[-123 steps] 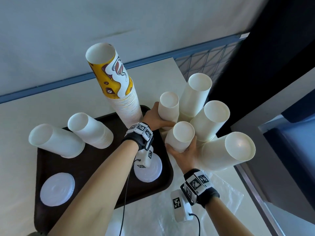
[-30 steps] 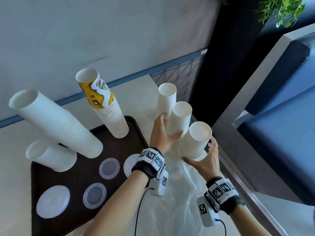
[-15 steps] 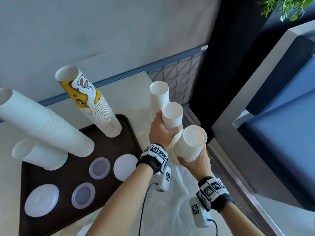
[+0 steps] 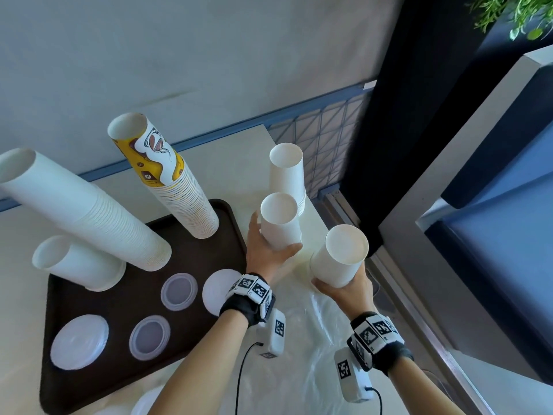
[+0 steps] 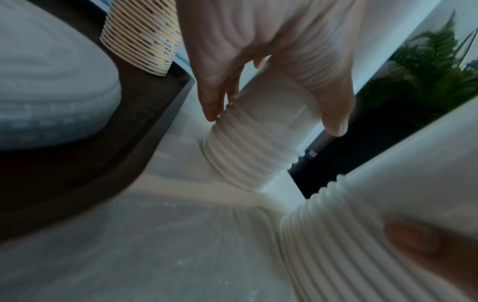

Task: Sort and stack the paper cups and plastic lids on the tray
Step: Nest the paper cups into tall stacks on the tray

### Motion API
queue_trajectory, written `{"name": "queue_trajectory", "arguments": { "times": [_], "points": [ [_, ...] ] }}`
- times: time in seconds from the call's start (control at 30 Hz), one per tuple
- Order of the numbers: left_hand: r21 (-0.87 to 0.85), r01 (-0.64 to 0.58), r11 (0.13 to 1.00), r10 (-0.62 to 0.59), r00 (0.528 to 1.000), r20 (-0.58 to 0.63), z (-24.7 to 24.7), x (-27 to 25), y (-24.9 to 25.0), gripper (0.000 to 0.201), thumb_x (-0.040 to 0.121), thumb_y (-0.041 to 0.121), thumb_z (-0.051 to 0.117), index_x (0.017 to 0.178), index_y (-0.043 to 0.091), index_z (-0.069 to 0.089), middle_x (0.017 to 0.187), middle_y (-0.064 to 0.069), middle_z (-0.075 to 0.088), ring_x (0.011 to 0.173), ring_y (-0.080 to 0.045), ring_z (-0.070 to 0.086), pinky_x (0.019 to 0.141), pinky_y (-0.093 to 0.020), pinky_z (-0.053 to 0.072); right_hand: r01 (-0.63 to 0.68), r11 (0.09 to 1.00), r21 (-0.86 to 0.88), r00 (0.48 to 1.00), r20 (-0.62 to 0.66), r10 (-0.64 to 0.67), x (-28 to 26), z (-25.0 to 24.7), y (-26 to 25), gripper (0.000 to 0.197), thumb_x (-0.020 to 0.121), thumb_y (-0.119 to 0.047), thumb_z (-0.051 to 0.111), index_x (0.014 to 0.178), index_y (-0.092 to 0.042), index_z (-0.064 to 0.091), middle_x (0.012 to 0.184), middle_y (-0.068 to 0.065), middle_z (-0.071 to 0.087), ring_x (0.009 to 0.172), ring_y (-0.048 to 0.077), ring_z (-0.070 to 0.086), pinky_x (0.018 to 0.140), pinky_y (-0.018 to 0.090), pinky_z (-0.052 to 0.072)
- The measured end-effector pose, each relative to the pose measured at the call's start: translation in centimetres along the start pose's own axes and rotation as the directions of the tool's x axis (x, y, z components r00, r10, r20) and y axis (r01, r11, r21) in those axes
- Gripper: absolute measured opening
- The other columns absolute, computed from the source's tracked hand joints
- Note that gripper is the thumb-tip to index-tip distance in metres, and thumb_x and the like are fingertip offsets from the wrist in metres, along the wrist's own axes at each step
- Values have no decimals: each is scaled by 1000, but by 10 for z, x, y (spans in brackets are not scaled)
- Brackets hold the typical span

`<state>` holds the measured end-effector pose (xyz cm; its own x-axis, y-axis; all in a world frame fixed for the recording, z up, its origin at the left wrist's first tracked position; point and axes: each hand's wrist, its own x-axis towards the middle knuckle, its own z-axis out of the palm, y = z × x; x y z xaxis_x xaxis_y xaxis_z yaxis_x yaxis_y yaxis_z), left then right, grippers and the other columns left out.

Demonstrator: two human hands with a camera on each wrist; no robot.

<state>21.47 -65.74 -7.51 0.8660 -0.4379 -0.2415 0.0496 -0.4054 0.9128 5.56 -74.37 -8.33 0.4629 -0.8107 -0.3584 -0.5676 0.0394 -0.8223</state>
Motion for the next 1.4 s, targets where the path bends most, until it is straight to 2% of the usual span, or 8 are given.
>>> {"name": "queue_trajectory", "arguments": {
  "times": [0.3,0.53,0.77,0.93,1.0,1.17,1.27,1.4],
  "points": [
    [46,42,998,-39,998,-52,11,2,-10,90,51,29,88,128,19,40,121,-3,57,108,-24,57,89,-36,48,24,999,45,1000,1,-24,-4,-2,-5,85,50,-32,87,122,-21,45,104,-6,58,99,17,52,83,32,41],
    [-88,-58,994,55,998,-27,-37,-16,14,86,41,38,86,115,26,43,108,9,58,95,-6,56,75,-6,42,130,987,93,991,11,-132,-23,-13,-38,94,33,-55,77,117,-21,52,108,-2,63,102,19,59,84,38,50],
    [-63,-122,991,114,987,-112,-158,-66,-9,89,41,50,81,115,8,55,110,-2,66,104,-15,62,87,-31,53,332,943,32,905,270,-328,-65,13,-100,54,54,-20,89,99,-28,60,96,-10,66,93,8,62,82,43,54],
    [-18,-98,995,89,955,-283,-253,-99,-31,85,43,48,80,117,16,52,107,10,63,101,1,60,81,-16,50,414,910,21,808,453,-378,-100,70,-139,81,41,-43,85,114,-22,54,102,-10,66,97,8,62,79,31,53],
    [-11,-80,997,71,929,-364,-287,-102,-30,87,44,42,84,119,15,51,106,12,62,96,7,58,77,-11,47,445,895,33,771,495,-402,-111,91,-155,78,48,-32,89,115,-23,51,102,-16,62,98,5,59,75,20,47],
    [-2,-129,992,113,872,-476,-357,-73,-18,98,44,53,78,129,17,43,122,1,60,109,-13,57,90,-30,48,525,847,84,666,579,-470,-137,129,-204,74,54,-26,88,118,-25,49,98,-21,59,92,-8,54,69,10,41],
    [-5,-115,993,98,871,-482,-379,-44,-15,105,41,54,78,131,18,38,126,0,56,113,-17,55,96,-35,47,580,800,151,602,582,-547,-151,151,-236,93,43,-46,83,125,-24,46,111,-14,61,102,-2,57,77,12,46],
    [18,-23,1000,28,923,-383,-385,-13,-33,96,45,48,82,128,26,38,124,3,59,112,-21,56,95,-39,48,630,754,185,565,556,-609,-161,182,-277,100,38,-56,77,127,-23,45,117,-8,61,109,12,59,90,37,52]
  ]
}}
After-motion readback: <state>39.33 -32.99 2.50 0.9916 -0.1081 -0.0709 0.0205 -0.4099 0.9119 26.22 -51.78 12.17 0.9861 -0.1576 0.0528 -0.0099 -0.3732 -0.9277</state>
